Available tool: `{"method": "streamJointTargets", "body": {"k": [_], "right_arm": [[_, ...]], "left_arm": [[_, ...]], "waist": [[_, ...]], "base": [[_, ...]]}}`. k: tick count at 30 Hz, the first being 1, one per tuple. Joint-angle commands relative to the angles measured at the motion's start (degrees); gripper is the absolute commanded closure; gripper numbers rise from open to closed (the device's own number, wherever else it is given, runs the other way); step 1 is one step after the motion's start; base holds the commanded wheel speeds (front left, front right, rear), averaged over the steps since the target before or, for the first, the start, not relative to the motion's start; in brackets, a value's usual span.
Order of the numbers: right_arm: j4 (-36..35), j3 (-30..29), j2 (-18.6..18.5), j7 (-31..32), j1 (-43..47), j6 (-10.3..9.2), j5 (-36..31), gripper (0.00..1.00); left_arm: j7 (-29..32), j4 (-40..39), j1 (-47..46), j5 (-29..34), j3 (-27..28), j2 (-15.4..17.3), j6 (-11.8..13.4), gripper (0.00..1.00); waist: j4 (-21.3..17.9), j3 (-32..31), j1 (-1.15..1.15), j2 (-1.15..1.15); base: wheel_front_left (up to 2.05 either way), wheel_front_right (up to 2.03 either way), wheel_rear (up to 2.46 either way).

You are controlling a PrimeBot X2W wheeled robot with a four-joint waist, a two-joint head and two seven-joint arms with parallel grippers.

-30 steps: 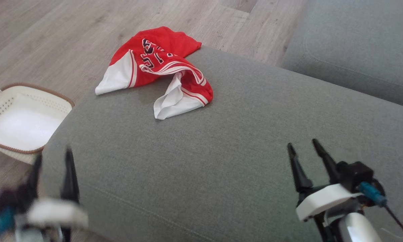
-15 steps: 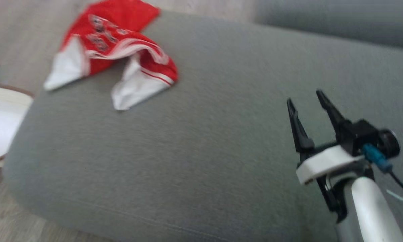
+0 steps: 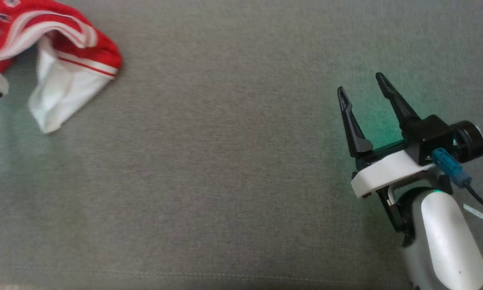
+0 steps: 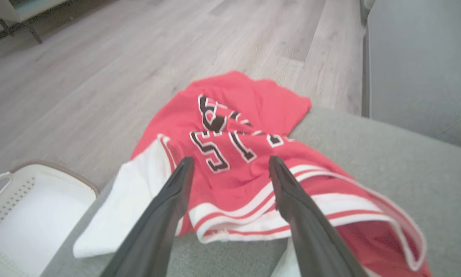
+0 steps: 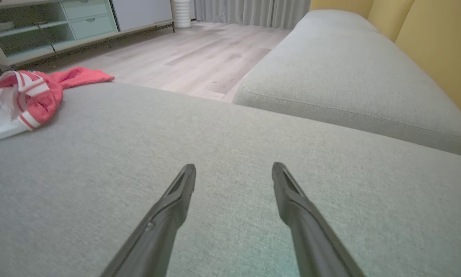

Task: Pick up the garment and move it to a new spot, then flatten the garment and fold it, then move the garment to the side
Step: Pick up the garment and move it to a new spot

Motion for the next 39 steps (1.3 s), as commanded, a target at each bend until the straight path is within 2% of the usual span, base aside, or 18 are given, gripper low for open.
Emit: {"method": "streamJointTargets", "body": {"k": [1, 6, 9, 10, 11, 12, 19, 30, 35, 39], "right_arm": [[-2.67, 1.12, -0.05, 0.41, -1.19, 0.37, -1.16, 0.00], [-2.97, 0.60, -0.05, 0.22, -1.33, 0.37, -2.06, 0.00], [-2.80, 0.79, -0.05, 0.22, -1.27, 0.37, -1.81, 0.00], [-2.73, 0.81, -0.05, 0.21, -1.28, 0.37, -1.78, 0.00], [-2.69, 0.83, -0.05, 0.20, -1.27, 0.37, -1.75, 0.00], [-2.67, 0.85, -0.05, 0.21, -1.26, 0.37, -1.74, 0.00], [-1.37, 0.19, -0.05, -0.78, -1.29, 0.37, -1.49, 0.00], [2.96, -0.57, -0.05, -3.82, 0.91, 0.37, 2.08, 0.00], [4.28, -1.54, -0.05, -4.78, 2.33, 0.37, 3.07, 0.00], [5.30, -2.78, -0.05, -5.42, 3.86, 0.37, 3.50, 0.00]], "left_arm": [[0.42, 0.29, -2.20, -0.30, 2.60, 3.68, 0.59, 0.00], [0.42, 4.49, -1.79, -0.61, 3.35, 3.16, 3.55, 0.00], [0.91, 5.85, -1.37, -1.28, 3.57, 2.79, 3.79, 0.00], [1.06, 6.22, -1.18, -1.53, 3.65, 2.64, 3.79, 0.36], [1.06, 6.51, -1.04, -1.78, 3.77, 2.50, 3.77, 0.65], [0.86, 6.71, -0.94, -1.98, 3.91, 2.39, 3.69, 1.00], [-2.49, 6.42, -1.26, -0.81, 3.37, 3.15, 2.25, 1.00], [-2.20, 3.51, -5.16, 3.67, -0.32, 7.68, -0.57, 1.00], [-1.11, 1.45, -6.20, 4.52, -1.88, 7.87, -1.78, 1.00], [-3.10, -1.19, -6.39, 5.38, -3.15, 7.31, -3.53, 1.00]], "waist": [[-2.56, 3.48, -0.02, 0.00], [-2.55, 4.61, -0.02, 0.00], [-2.36, 4.78, -0.02, 0.00], [-2.28, 4.78, -0.02, 0.00], [-2.20, 4.74, -0.02, 0.00], [-2.13, 4.67, -0.02, 0.00], [-1.72, 2.06, -0.02, 0.00], [-2.31, -6.85, -0.02, 0.00], [-2.24, -9.32, -0.02, 0.00], [-1.91, -11.51, -0.02, 0.00]], "base": [[0.00, 0.00, 0.00], [0.00, 0.00, 0.00], [0.00, 0.00, 0.00], [0.00, 0.00, 0.00], [0.00, 0.00, 0.00], [0.00, 0.00, 0.00], [0.00, 0.00, 0.00], [0.00, 0.00, 0.00], [0.00, 0.00, 0.00], [0.00, 0.00, 0.00]]}}
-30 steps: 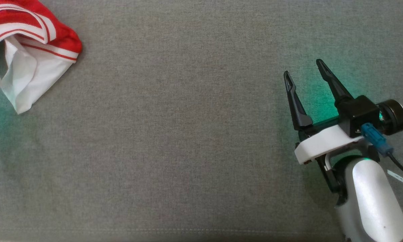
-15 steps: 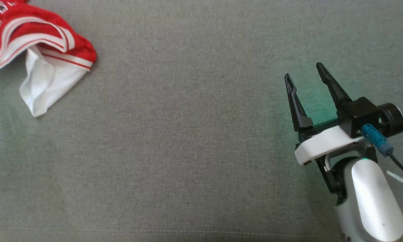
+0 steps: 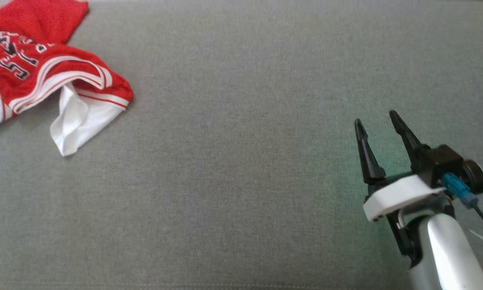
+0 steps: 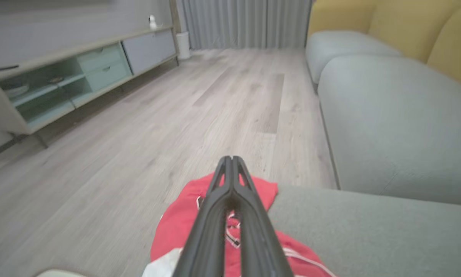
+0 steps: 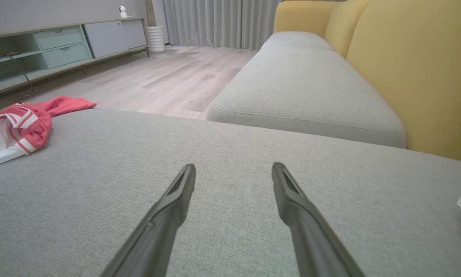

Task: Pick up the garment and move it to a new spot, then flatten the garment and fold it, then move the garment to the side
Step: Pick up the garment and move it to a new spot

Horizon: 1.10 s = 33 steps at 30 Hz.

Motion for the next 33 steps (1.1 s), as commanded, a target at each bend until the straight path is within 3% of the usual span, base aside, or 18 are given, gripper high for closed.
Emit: {"method": "streamJointTargets", "body": {"k": [1, 3, 4, 5, 11, 22, 26, 33], "right_arm": [[-1.58, 0.61, -0.07, -0.79, -0.09, 0.37, 0.55, 0.00], [-1.28, -0.19, -0.07, -1.06, 0.73, 0.37, 0.70, 0.00], [-1.13, -0.56, -0.07, -1.25, 1.15, 0.37, 0.83, 0.00], [-0.89, -1.26, -0.07, -1.59, 2.09, 0.37, 1.16, 0.00], [-0.11, -2.51, -0.07, -2.61, 5.74, 0.37, 2.92, 0.00], [-0.88, -2.81, -0.07, -4.51, 12.27, 0.37, 6.36, 0.00], [-0.66, -2.27, -0.07, -4.89, 13.71, 0.37, 7.21, 0.00], [-0.37, -2.07, -0.07, -5.06, 13.57, 0.37, 7.37, 0.00]], "left_arm": [[-1.73, -2.71, -2.94, 0.33, 1.92, 2.79, -0.41, 1.00], [-3.85, -4.35, -2.35, 0.68, 1.28, 1.68, -1.14, 1.00], [-5.02, -5.16, -1.78, 0.99, 0.79, 1.14, -1.56, 0.59], [-7.50, -6.81, -0.20, 1.52, -0.33, -0.17, -2.55, 0.00], [-16.38, -11.84, 9.25, 1.67, -2.83, -5.58, -2.99, 0.00], [-25.43, -21.74, 33.64, -0.17, -5.99, -10.71, 0.94, 0.00], [-25.68, -24.35, 38.85, -0.82, -6.87, -11.51, 2.48, 0.00], [-24.48, -26.95, 39.73, 0.02, -7.43, -10.21, 3.80, 0.00]], "waist": [[0.40, -1.74, 0.01, 0.00], [0.75, -3.16, 0.01, 0.00], [0.91, -4.00, 0.01, 0.00], [1.35, -5.71, 0.01, 0.00], [2.68, -11.19, 0.01, 0.00], [3.11, -16.48, 0.01, 0.00], [2.76, -16.97, 0.01, 0.00], [3.28, -17.15, 0.01, 0.00]], "base": [[0.00, 0.00, 0.00], [0.00, 0.00, 0.00], [0.00, 0.00, 0.00], [0.00, 0.00, 0.00], [0.00, 0.00, 0.00], [0.00, 0.00, 0.00], [0.00, 0.00, 0.00], [0.00, 0.00, 0.00]]}}
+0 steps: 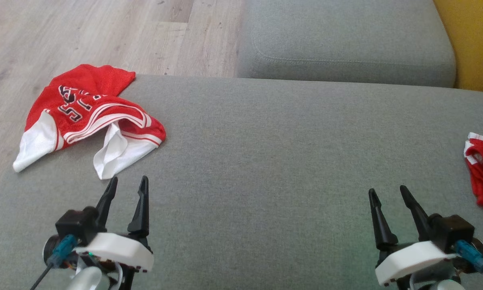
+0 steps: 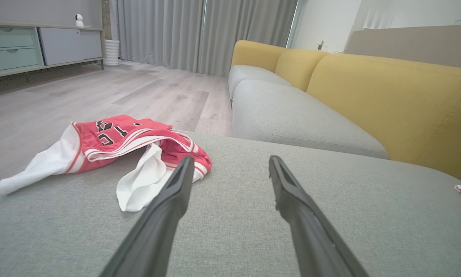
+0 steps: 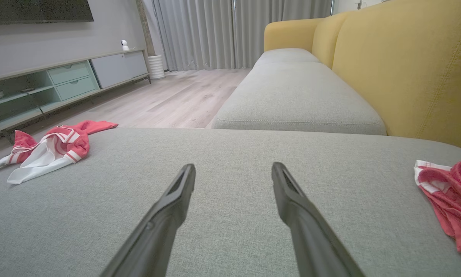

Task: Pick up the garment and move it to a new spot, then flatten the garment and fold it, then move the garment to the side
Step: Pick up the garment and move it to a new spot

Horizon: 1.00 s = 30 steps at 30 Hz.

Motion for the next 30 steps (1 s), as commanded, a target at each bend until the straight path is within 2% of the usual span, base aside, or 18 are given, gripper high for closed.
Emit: {"method": "streamJointTargets", "body": {"k": [1, 12, 17, 26, 30], "right_arm": [[-1.74, 1.34, -0.31, -1.20, -2.50, 0.37, 0.51, 0.00], [-0.66, 0.43, -0.31, -2.26, -2.85, 0.37, 1.07, 0.00], [-0.42, -0.85, -0.31, -2.92, -2.95, 0.37, 1.16, 0.00], [0.18, -1.32, -0.31, -3.98, -3.84, 0.37, 1.88, 0.00], [0.56, 0.86, -0.31, -3.91, -5.67, 0.37, 1.75, 0.00]], "left_arm": [[0.02, -2.13, -3.66, 0.66, 2.29, 2.00, 0.44, 0.00], [-0.31, -3.92, -3.93, 1.01, 3.63, 3.41, 2.16, 0.00], [-0.28, -4.64, -4.48, 0.75, 5.95, 5.74, 3.24, 0.00], [0.93, -7.67, -2.28, 0.35, 7.63, 8.74, 5.19, 0.00], [0.45, -9.39, 0.25, -0.32, 9.18, 9.79, 6.79, 0.00]], "waist": [[0.27, 0.00, 0.00, 0.00], [3.17, -0.74, 0.00, 0.00], [7.75, -0.80, 0.00, 0.00], [18.36, -0.26, 0.00, 0.00], [19.92, 1.14, 0.00, 0.00]], "base": [[0.00, 0.00, 0.00], [0.00, 0.00, 0.00], [0.00, 0.00, 0.00], [0.00, 0.00, 0.00], [0.00, 0.00, 0.00]]}}
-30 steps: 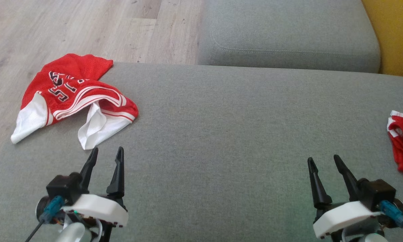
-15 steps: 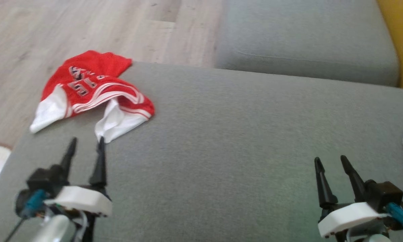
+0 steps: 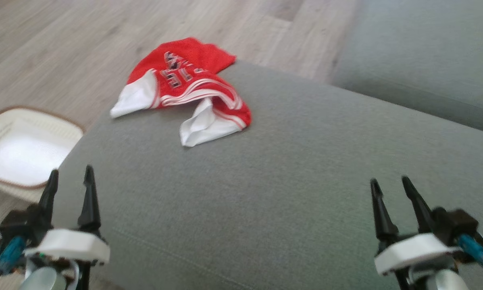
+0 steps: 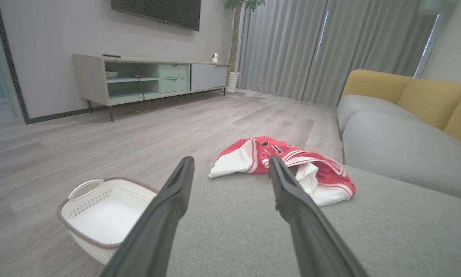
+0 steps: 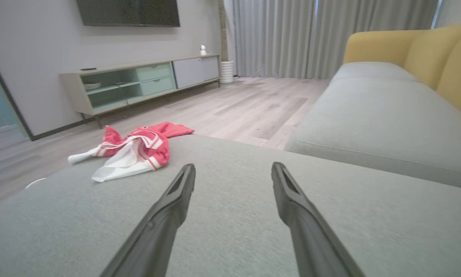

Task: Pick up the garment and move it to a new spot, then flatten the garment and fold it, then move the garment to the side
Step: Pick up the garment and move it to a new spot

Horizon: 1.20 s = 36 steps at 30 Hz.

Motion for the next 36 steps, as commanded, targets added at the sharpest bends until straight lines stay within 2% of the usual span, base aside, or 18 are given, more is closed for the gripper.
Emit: {"method": "streamJointTargets", "body": {"k": [1, 8, 13, 19, 22, 25, 29, 32, 33, 36], "right_arm": [[-1.79, 2.20, -0.45, -0.41, -4.39, 0.37, 0.16, 0.00], [-1.45, 3.73, -0.45, 0.01, -6.30, 0.37, -0.62, 0.00], [-2.59, 2.83, -0.45, 0.80, -6.04, 0.37, -1.63, 0.00], [-8.20, 3.78, -0.45, 5.39, -9.28, 0.37, -6.79, 0.00], [-10.20, 4.31, -0.45, 7.02, -11.23, 0.37, -8.55, 0.00], [-12.92, 4.20, -0.45, 9.14, -13.64, 0.37, -10.49, 0.00], [-15.74, 4.11, -0.45, 11.09, -16.54, 0.37, -12.59, 0.00], [-17.53, 3.93, -0.45, 12.20, -18.11, 0.37, -12.95, 0.00], [-18.55, 3.44, -0.45, 12.70, -18.80, 0.37, -13.62, 0.00], [-19.97, 2.80, -0.45, 13.18, -19.12, 0.37, -14.41, 0.00]], "left_arm": [[-0.59, -2.59, -1.52, -0.38, 3.38, 2.43, 0.82, 0.00], [-0.13, -4.54, 0.37, -1.02, 4.76, 4.46, 1.60, 0.00], [2.98, -4.35, -4.95, -0.30, 3.95, 5.84, 0.17, 0.00], [5.88, -0.30, -17.04, -0.67, 7.06, 9.53, -2.82, 0.00], [7.21, 1.41, -21.99, -1.25, 8.18, 10.27, -3.73, 0.00], [8.87, 5.67, -29.86, -0.37, 7.82, 11.40, -6.31, 0.00], [12.77, 15.22, -38.43, -2.79, 8.10, 9.04, -7.32, 0.00], [14.81, 22.41, -43.39, -2.20, 6.76, 7.87, -7.84, 0.00], [15.79, 26.64, -45.62, -2.90, 6.53, 6.26, -7.99, 0.00], [17.42, 32.31, -47.62, -4.15, 6.06, 3.99, -8.71, 0.00]], "waist": [[1.63, 1.45, 0.00, 0.00], [2.50, 2.65, 0.00, 0.00], [2.95, 3.33, 0.00, 0.00], [-1.87, 10.92, 0.00, 0.00], [-3.87, 13.87, 0.00, 0.00], [-6.53, 17.93, 0.00, 0.00], [-9.85, 23.09, 0.00, 0.00], [-12.08, 26.77, 0.00, 0.00], [-13.16, 28.98, 0.00, 0.00], [-14.42, 31.80, 0.00, 0.00]], "base": [[0.00, 0.00, 0.00], [0.00, 0.00, 0.00], [0.00, 0.00, 0.00], [0.00, 0.00, 0.00], [0.00, 0.00, 0.00], [0.00, 0.00, 0.00], [0.00, 0.00, 0.00], [0.00, 0.00, 0.00], [0.00, 0.00, 0.00], [0.00, 0.00, 0.00]]}}
